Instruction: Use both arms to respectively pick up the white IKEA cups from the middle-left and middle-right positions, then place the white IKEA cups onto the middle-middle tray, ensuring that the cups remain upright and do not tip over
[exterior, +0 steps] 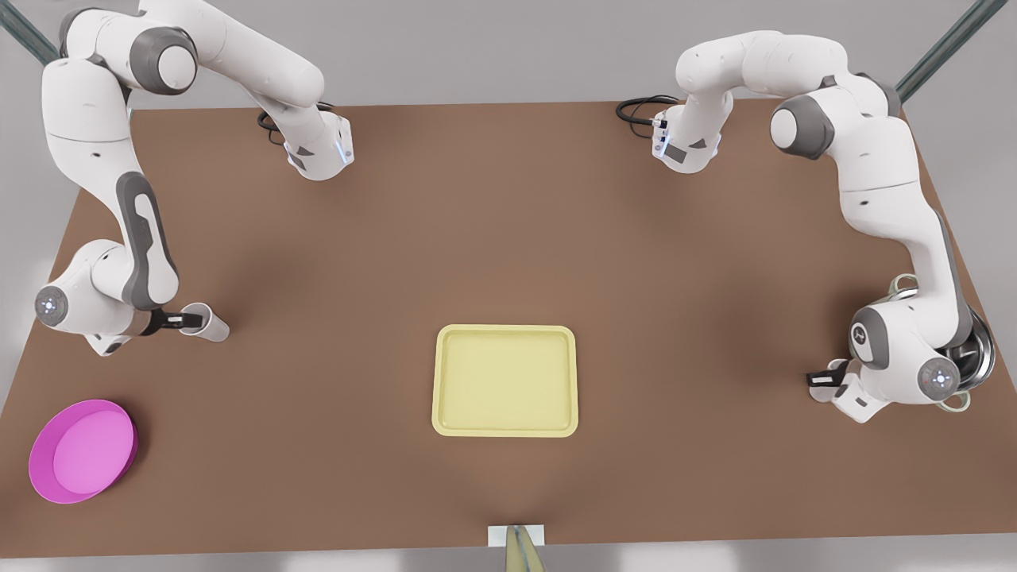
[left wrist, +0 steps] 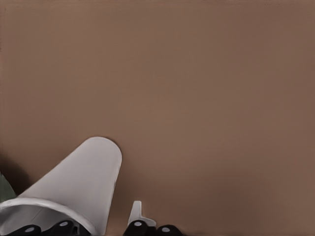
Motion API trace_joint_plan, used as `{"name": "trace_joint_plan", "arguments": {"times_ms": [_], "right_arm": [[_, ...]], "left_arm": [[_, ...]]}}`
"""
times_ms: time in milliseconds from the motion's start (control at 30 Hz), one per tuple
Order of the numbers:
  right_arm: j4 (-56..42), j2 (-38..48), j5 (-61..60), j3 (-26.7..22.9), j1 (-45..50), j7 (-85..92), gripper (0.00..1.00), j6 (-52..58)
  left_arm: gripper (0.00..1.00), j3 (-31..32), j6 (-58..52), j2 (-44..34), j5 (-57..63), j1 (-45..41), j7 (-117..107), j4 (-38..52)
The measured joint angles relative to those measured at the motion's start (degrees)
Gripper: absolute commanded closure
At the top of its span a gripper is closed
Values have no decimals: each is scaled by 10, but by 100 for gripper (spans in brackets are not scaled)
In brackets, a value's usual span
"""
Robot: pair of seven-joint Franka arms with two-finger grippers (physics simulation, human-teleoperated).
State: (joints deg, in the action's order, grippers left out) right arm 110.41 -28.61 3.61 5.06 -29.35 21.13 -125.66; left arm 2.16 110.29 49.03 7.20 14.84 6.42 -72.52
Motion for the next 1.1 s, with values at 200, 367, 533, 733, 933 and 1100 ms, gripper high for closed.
{"name": "trace_joint_plan", "arguments": {"times_ms": [200, 367, 533, 733, 933, 1100], "right_arm": [[-1, 1, -11, 3, 3, 27, 74, 1], [-11, 5, -7, 14, 12, 40, 79, 6], [-72, 11, -4, 105, 46, 46, 79, 34], [-124, -23, -6, 120, 242, -14, 79, 36], [-147, -63, -8, 120, 379, -158, 79, -19], [-198, -101, -7, 120, 416, -282, 79, -44]], "left_arm": [[79, 5, 5, -14, 0, -6, -2, 1], [79, 6, -68, -73, -1, -248, -49, 61], [79, 88, -101, -41, -17, -376, -195, 75], [79, 106, -56, 5, 4, -426, -359, 78], [79, 106, -19, 32, 13, -431, -477, 80], [0, 107, -1, 42, 11, -432, -548, 79]]}}
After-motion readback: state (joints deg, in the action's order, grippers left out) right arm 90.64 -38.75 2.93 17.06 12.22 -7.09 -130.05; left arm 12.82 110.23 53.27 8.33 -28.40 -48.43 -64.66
